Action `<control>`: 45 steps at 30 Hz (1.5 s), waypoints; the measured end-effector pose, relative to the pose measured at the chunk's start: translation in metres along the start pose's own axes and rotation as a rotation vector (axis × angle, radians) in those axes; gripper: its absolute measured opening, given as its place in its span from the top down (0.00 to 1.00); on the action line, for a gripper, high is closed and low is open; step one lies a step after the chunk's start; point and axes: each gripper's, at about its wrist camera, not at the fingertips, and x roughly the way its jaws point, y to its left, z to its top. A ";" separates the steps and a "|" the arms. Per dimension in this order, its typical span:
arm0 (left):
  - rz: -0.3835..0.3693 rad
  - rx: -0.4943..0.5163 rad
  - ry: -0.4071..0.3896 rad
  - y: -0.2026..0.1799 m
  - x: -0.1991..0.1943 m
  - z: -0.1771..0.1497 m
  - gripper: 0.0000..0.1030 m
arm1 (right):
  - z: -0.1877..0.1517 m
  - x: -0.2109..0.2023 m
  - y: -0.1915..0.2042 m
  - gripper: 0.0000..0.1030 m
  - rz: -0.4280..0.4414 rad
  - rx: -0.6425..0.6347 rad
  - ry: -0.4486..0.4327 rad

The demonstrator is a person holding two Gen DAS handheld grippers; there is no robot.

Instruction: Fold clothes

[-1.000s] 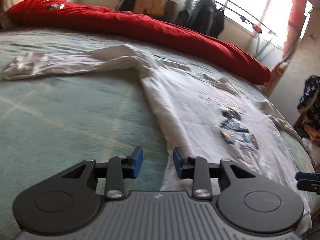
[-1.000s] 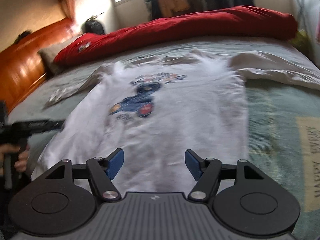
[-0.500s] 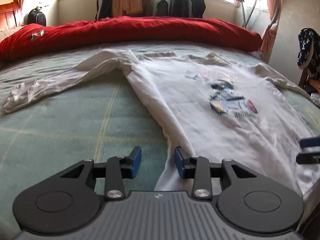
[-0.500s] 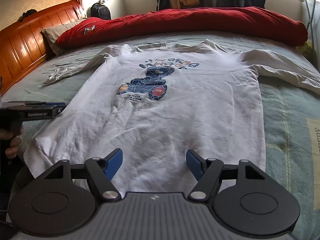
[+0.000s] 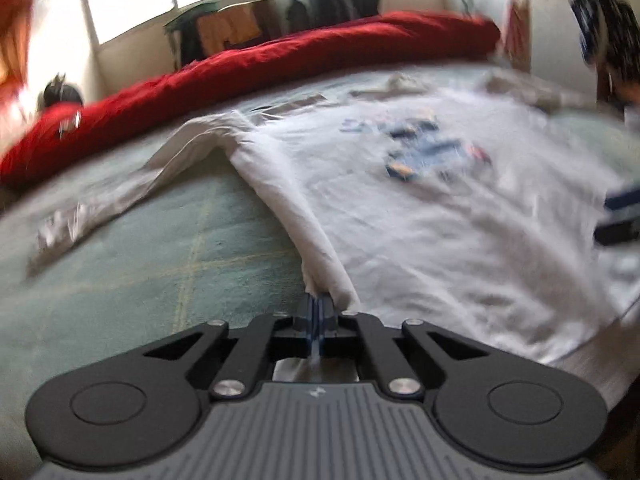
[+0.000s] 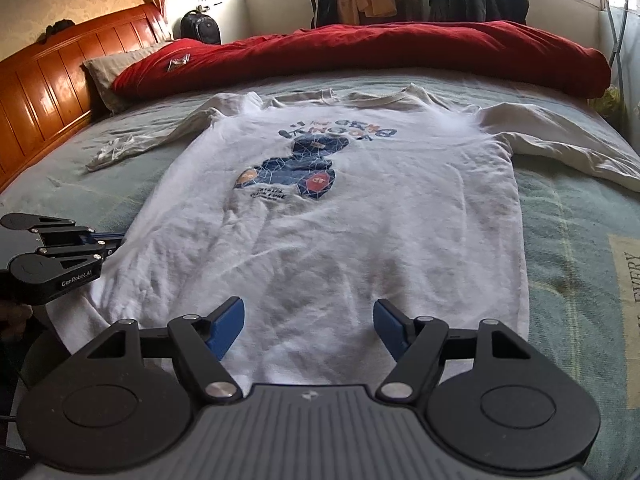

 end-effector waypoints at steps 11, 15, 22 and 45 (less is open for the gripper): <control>0.065 -0.225 -0.019 0.070 -0.032 -0.012 1.00 | 0.005 -0.009 -0.013 0.26 -0.020 0.052 -0.047; -0.022 -0.270 -0.053 0.079 -0.030 -0.002 0.96 | 0.012 -0.010 -0.017 0.26 -0.016 0.048 -0.048; -0.205 -0.232 -0.084 0.067 0.044 0.064 0.68 | 0.061 0.017 -0.031 0.16 0.000 0.008 -0.069; -0.215 -0.076 0.047 0.069 0.149 0.126 0.47 | 0.137 0.116 -0.085 0.00 -0.039 -0.069 -0.004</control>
